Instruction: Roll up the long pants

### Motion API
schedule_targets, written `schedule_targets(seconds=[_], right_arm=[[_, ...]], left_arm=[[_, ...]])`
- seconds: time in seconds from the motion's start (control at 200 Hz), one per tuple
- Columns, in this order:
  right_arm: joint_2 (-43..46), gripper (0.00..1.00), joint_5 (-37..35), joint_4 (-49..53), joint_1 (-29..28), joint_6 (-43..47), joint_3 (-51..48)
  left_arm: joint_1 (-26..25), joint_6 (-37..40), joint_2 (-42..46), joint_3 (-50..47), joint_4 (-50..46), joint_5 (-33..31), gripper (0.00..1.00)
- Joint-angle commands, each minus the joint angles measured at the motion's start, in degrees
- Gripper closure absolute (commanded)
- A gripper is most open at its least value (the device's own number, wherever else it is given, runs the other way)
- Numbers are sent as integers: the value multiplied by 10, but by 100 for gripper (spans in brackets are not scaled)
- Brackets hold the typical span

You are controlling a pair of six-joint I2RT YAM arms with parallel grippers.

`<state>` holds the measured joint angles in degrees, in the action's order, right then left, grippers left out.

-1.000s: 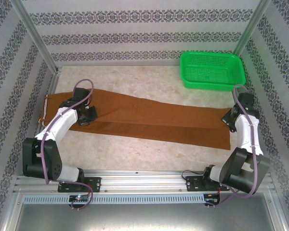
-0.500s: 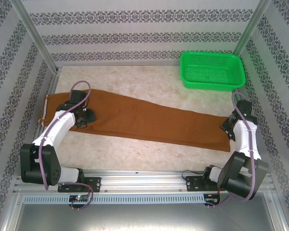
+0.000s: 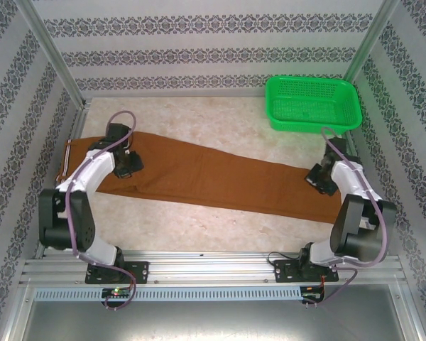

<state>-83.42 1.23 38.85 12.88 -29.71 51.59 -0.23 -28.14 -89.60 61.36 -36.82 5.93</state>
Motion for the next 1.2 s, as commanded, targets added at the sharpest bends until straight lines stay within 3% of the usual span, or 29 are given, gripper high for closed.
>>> schedule_targets(seconds=[0.0,0.22,0.51,0.899,1.199], right_arm=[[-13,100,27,-14,-25,-24,-10],[-92,100,39,-1,-40,-11,11],[-184,100,3,55,-42,11,75],[-319,100,-25,136,-28,15,272],[-382,100,-37,161,38,36,416]], left_arm=[[22,-3,-12,-5,14,5,59],[77,1,-54,-29,21,9,58],[141,-4,-65,-52,19,-4,60],[123,-13,-58,19,9,50,59],[106,4,-62,59,-7,69,58]])
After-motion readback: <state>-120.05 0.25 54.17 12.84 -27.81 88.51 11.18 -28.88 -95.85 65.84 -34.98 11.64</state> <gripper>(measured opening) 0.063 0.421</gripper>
